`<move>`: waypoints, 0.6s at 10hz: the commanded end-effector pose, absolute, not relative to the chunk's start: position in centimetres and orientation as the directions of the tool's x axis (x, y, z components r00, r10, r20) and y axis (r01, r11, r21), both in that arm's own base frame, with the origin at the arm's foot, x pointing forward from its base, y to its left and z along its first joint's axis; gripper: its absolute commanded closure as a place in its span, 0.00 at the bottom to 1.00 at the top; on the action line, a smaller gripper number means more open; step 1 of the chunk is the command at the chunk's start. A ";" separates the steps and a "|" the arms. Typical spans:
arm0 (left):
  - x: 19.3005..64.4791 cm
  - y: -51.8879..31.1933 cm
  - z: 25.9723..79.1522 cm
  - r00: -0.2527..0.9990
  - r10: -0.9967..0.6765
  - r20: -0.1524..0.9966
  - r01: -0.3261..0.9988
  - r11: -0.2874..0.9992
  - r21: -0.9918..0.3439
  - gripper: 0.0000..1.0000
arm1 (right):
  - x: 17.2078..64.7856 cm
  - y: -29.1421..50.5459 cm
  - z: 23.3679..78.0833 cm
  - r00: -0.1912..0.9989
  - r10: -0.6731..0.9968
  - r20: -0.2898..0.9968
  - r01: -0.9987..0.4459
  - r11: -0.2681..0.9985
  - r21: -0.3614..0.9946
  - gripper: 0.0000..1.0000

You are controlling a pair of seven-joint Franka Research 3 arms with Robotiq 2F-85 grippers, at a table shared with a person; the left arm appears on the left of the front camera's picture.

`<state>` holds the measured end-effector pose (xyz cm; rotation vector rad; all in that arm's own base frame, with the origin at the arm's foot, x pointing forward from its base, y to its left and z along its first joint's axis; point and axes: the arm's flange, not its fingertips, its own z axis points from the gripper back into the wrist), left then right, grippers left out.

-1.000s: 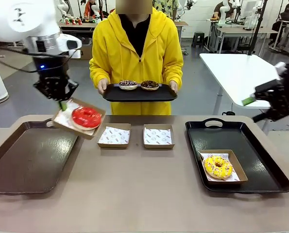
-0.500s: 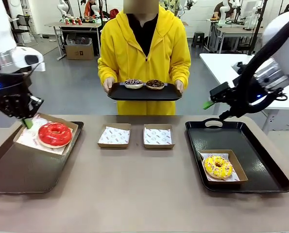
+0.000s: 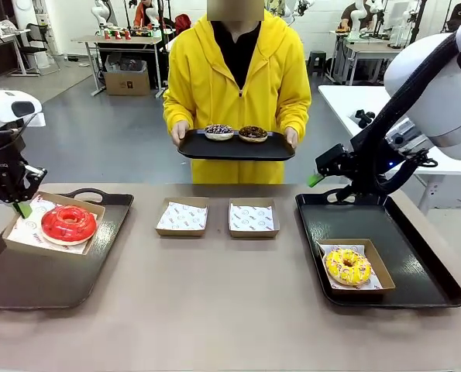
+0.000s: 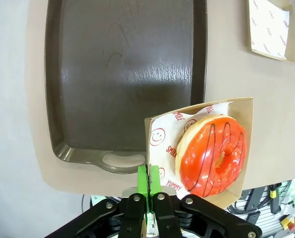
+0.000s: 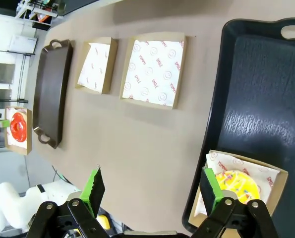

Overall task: Individually package the donuts and arrange them on the tray.
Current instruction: Place the picked Paper togo box on the Handle tray while simultaneously picking up another Paper togo box from the table with the other hand.

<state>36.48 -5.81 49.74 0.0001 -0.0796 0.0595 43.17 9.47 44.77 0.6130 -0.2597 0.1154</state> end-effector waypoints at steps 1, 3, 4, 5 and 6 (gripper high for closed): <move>36.4 -6.4 50.1 0.996 0.044 0.083 -0.044 0.999 0.001 0.99 | 43.4 9.4 45.1 0.958 0.022 0.285 -0.185 0.810 0.557 0.00; 36.4 -6.4 50.1 0.996 0.044 0.083 -0.044 0.999 0.001 0.99 | 43.4 9.4 45.1 0.958 0.022 0.285 -0.185 0.810 0.557 0.00; 36.4 -6.4 50.1 0.996 0.044 0.083 -0.044 0.999 0.001 0.99 | 43.4 9.4 45.1 0.958 0.022 0.285 -0.185 0.810 0.557 0.00; 36.4 -6.4 50.1 0.996 0.044 0.083 -0.044 0.999 0.001 0.99 | 43.4 9.4 45.1 0.958 0.022 0.285 -0.185 0.810 0.557 0.00; 36.4 -6.4 50.1 0.996 0.044 0.083 -0.044 0.999 0.001 0.99 | 43.4 9.2 45.1 0.959 0.023 0.281 -0.183 0.810 0.558 0.00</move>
